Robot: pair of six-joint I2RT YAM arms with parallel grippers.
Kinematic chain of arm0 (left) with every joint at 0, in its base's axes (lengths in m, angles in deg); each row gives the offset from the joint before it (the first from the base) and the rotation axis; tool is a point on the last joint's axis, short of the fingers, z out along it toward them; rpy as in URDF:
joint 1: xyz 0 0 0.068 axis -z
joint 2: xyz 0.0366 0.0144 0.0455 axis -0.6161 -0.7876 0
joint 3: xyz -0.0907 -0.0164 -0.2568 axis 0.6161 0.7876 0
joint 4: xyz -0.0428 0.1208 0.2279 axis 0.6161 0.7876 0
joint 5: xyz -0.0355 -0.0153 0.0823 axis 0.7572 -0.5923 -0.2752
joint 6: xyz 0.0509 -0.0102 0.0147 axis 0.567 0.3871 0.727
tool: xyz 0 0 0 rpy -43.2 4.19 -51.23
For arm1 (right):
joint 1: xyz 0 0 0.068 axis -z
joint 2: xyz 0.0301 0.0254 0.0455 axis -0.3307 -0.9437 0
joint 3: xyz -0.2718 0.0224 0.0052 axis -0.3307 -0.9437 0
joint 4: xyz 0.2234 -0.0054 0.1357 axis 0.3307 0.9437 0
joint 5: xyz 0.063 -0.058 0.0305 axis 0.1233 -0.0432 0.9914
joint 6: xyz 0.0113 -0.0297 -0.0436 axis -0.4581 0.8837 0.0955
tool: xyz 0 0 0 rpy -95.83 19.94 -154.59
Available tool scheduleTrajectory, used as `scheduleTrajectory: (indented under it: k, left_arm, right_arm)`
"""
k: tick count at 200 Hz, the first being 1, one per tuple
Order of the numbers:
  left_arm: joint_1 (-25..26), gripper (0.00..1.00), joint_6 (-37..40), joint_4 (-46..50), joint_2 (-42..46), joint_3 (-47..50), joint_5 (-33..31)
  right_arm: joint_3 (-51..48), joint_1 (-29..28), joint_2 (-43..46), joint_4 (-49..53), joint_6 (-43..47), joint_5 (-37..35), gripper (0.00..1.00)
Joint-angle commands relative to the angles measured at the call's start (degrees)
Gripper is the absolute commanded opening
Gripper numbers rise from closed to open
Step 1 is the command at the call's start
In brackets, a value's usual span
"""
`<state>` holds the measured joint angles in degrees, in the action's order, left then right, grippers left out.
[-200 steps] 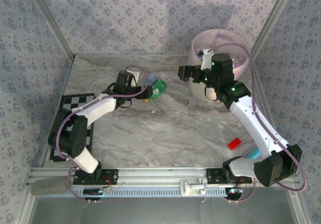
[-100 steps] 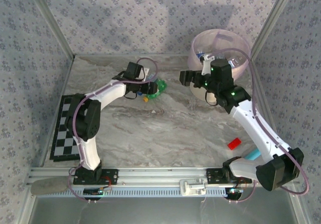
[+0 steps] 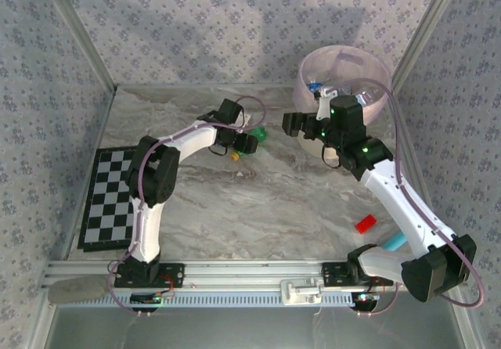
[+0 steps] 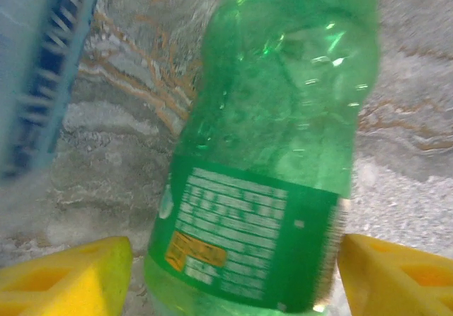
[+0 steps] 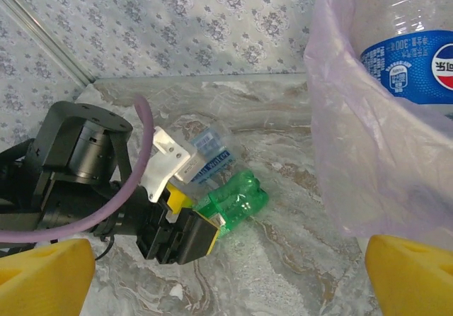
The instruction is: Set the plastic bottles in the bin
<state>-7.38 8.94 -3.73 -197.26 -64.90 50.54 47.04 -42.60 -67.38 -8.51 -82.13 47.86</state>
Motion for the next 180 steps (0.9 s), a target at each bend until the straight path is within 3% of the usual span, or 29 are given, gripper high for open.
scheduleTrajectory:
  k: [1, 47, 97, 131, 180]
  left_arm:
    - [0.7, 0.77, 1.6, 3.3, -2.0, -2.3, -1.4]
    - [1.7, 0.76, 2.0, 3.4, -4.7, -4.4, -1.9]
    - [2.1, 0.52, 2.2, 2.4, -3.7, -3.4, -1.7]
    - [2.2, 0.48, 0.3, -2.5, 2.0, 2.2, -0.8]
    - [2.2, 0.48, -3.9, -13.3, 14.9, 14.3, 5.4]
  right_arm:
    - [-0.7, 0.0, 1.7, -0.3, 0.2, -1.5, 1.00]
    - [-0.9, 0.0, 2.1, -0.1, 0.3, -1.7, 1.00]
    - [-1.6, 0.1, 2.6, -0.2, 0.0, -1.9, 1.00]
    - [-2.2, 0.5, 2.5, -1.6, -1.2, -1.5, 1.00]
    - [-5.2, 4.0, 0.7, -10.4, -5.4, 11.9, 1.00]
